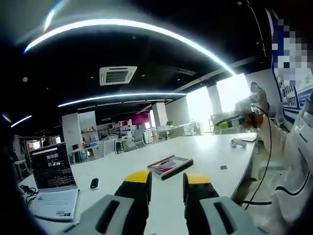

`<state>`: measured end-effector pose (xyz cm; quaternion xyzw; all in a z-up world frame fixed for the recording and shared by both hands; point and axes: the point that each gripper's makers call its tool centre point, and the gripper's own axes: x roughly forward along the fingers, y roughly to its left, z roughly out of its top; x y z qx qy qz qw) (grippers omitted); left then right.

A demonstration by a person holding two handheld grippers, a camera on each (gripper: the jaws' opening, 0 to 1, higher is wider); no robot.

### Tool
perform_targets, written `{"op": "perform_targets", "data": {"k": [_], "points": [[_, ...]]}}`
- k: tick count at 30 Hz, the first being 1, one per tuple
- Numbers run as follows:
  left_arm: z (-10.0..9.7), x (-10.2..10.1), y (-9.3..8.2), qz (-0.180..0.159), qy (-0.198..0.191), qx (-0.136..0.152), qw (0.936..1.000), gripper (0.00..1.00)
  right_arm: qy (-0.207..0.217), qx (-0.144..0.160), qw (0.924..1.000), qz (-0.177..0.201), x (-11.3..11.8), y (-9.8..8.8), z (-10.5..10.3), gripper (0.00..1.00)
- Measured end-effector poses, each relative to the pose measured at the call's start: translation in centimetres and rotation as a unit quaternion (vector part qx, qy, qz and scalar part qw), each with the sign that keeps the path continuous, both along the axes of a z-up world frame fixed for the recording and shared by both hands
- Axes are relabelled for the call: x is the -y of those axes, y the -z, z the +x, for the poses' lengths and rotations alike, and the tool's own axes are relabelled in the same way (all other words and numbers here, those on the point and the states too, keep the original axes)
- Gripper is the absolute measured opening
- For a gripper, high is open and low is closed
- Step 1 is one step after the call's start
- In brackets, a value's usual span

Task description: Pick up the tangram pieces one by one and place each piece onto its matching region on the pattern sheet, fitting the shapes together until the outline on the sheet is completely filled by the tangram pieces

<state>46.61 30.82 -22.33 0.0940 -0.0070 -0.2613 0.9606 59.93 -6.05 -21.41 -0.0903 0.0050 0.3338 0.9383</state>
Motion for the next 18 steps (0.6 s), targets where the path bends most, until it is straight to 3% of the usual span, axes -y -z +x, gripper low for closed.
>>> {"op": "perform_targets", "data": {"k": [7,9,10,15,18], "points": [[0.0,0.4,-0.7,-0.017,0.003,0.009,0.9998,0.28,-0.014,0.044,0.9988,0.014,0.0,-1.0,-2.3,0.31],[0.0,0.5,-1.0,-0.023,0.005,0.012,0.9997,0.28,-0.029,0.035,0.9989,-0.017,-0.6,-0.2,-2.7,0.31],[0.1,0.6,-1.1,-0.024,0.005,0.014,0.9996,0.28,-0.031,0.050,0.9979,-0.026,-0.7,-0.5,-3.0,0.31],[0.3,0.9,-1.2,-0.027,0.005,0.014,0.9995,0.28,-0.031,0.066,0.9973,-0.008,-0.6,-1.9,-3.5,0.31],[0.2,1.1,-1.2,-0.027,0.008,0.015,0.9995,0.28,-0.027,0.056,0.9980,0.012,-0.1,-2.0,-3.1,0.31]]}}
